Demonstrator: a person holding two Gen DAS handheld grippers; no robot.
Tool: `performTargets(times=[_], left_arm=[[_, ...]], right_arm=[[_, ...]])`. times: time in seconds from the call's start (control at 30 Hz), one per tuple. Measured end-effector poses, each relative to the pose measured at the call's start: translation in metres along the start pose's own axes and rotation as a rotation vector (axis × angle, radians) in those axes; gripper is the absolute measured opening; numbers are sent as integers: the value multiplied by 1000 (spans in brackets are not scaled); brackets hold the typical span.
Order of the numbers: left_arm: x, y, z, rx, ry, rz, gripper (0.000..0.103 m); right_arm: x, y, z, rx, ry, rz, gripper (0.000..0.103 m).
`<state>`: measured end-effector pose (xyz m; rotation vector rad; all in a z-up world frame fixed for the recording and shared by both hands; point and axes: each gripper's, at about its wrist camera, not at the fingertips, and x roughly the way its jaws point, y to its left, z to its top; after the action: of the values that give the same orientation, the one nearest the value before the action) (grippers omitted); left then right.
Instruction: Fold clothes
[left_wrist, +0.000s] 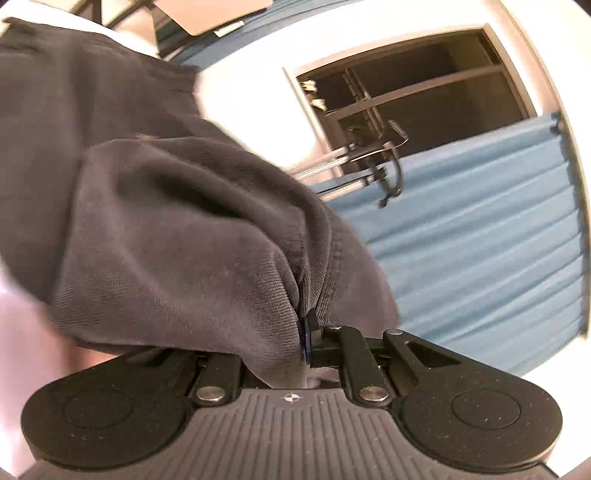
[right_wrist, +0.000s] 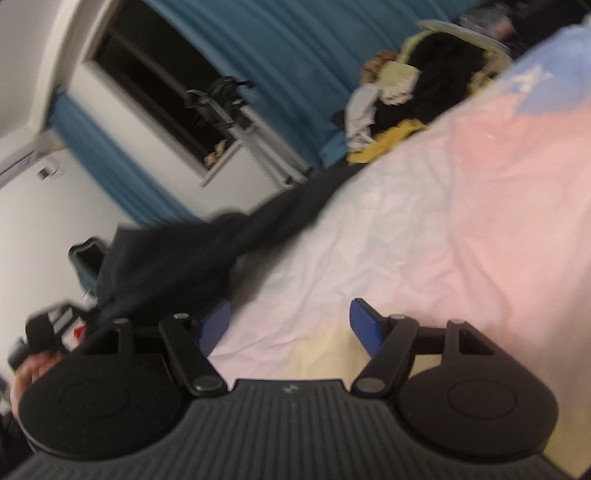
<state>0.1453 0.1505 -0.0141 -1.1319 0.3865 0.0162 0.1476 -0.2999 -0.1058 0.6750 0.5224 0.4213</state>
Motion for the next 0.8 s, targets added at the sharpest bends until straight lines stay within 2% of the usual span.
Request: performTargets(times=[0.07, 0.17, 0.27, 0.37, 0.4, 0.43, 0.53, 0.7, 0.8], left_arm=[[-16, 30, -10, -39, 52, 23, 15], [-22, 49, -21, -109, 51, 13, 15], [-23, 38, -18, -23, 26, 32, 17], [-17, 43, -12, -43, 24, -6, 18], [-14, 48, -10, -56, 24, -22, 18], [-12, 52, -8, -67, 23, -39, 18], [-5, 59, -7, -46, 15, -88, 19], [8, 67, -6, -10, 13, -172, 20], [14, 76, -3, -27, 20, -218, 20]], right_arm=[[0, 9, -6, -47, 10, 33, 73], [4, 17, -17, -63, 48, 79, 73], [12, 18, -23, 0, 87, 112, 73], [23, 17, -25, 86, 112, 155, 81], [30, 17, -26, 111, 117, 151, 85], [38, 16, -26, 134, 123, 146, 85], [73, 18, -18, 177, 147, 106, 85], [166, 38, 20, 195, 150, 119, 87], [221, 48, 38, 169, 167, -9, 87]])
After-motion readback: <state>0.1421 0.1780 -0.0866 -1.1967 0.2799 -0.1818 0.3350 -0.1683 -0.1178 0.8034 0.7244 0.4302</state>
